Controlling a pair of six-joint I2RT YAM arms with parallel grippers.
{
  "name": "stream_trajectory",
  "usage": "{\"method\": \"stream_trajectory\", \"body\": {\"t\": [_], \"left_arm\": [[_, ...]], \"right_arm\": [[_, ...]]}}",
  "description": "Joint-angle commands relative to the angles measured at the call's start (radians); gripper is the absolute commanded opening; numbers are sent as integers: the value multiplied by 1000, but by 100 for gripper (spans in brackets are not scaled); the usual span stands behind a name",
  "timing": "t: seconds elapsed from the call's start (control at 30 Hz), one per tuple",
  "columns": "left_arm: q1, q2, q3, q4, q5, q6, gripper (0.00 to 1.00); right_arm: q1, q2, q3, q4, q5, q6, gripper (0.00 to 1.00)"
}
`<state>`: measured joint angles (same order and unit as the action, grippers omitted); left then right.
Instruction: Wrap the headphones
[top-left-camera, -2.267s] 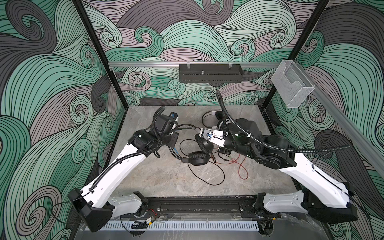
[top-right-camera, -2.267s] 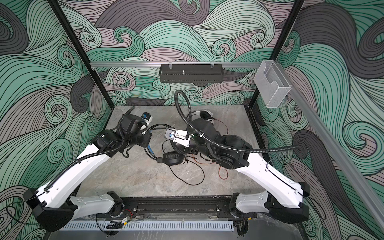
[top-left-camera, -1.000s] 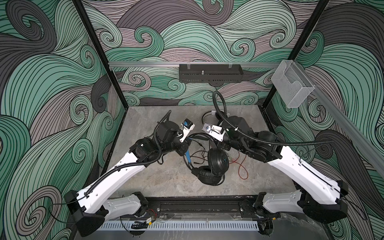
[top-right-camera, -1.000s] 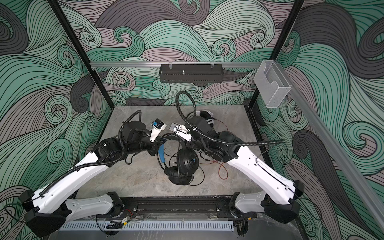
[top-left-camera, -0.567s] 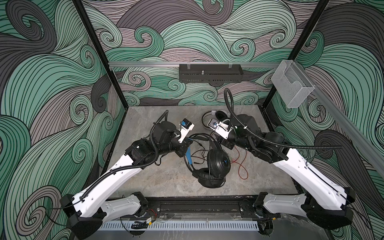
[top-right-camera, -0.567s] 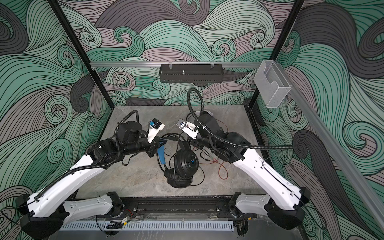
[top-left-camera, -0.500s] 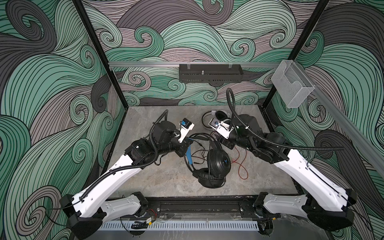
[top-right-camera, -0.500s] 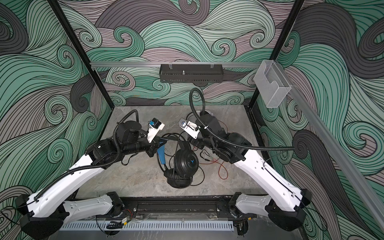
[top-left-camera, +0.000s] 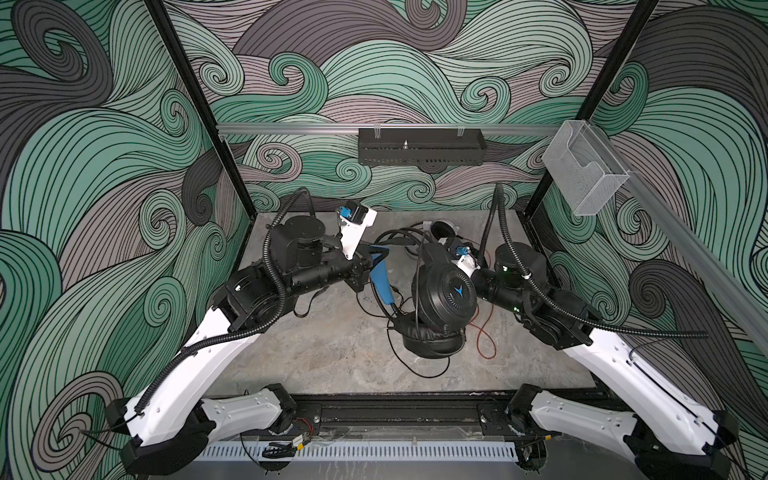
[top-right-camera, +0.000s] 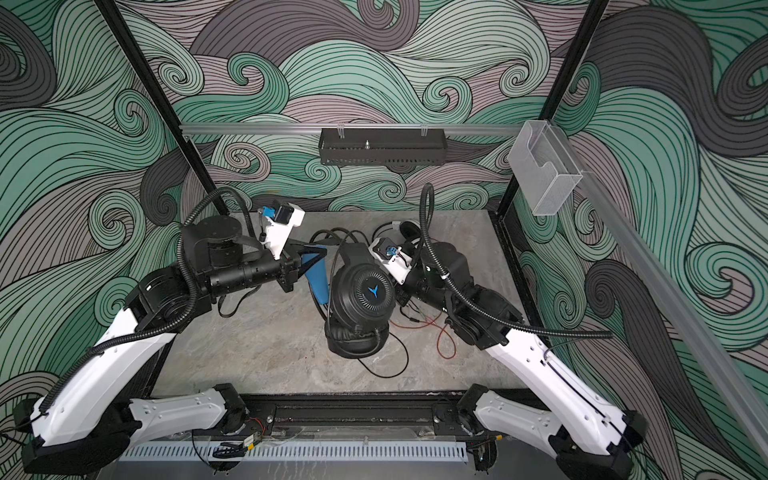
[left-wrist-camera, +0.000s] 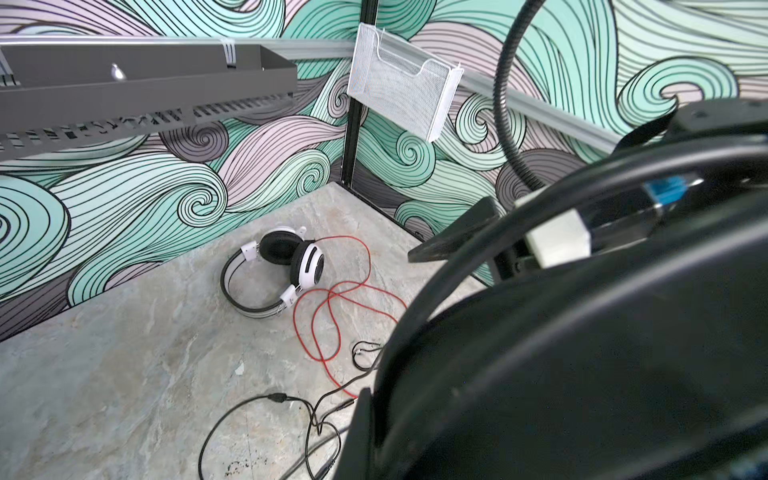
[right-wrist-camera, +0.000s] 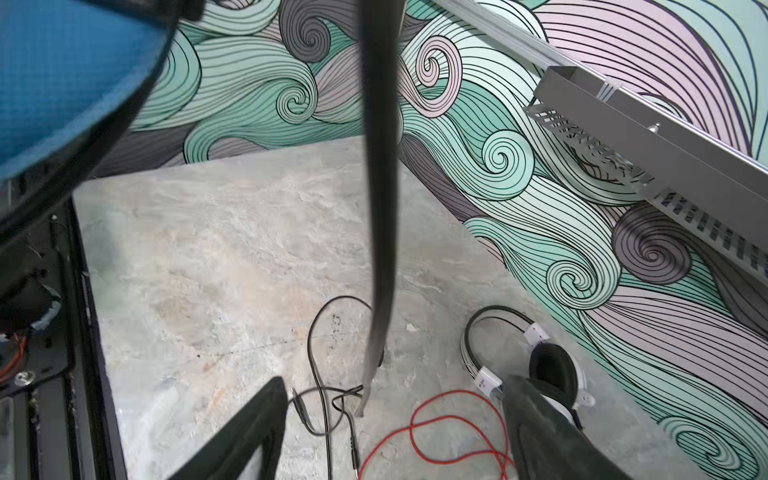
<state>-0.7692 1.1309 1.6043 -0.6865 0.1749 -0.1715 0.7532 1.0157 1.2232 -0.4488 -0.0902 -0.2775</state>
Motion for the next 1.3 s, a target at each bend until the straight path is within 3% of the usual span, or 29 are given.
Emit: {"method": "stream_trajectory", "body": {"t": [0.0,0.23,0.9,1.27], "left_arm": [[-6,18,66,33,10,-96,0],[-7,72,170,11,-22,-165,0],[-7,112,243,-38,-67,-204,0],[-3,122,271,-59,-120,-245,0]], "right_arm": [[-36,-9,-50,193,-135,175,84],[-77,8,-135,334,-271,329,85],[-161,177,-207,549,-336,467,85],[-175,247,-250,627,-366,535,76]]}}
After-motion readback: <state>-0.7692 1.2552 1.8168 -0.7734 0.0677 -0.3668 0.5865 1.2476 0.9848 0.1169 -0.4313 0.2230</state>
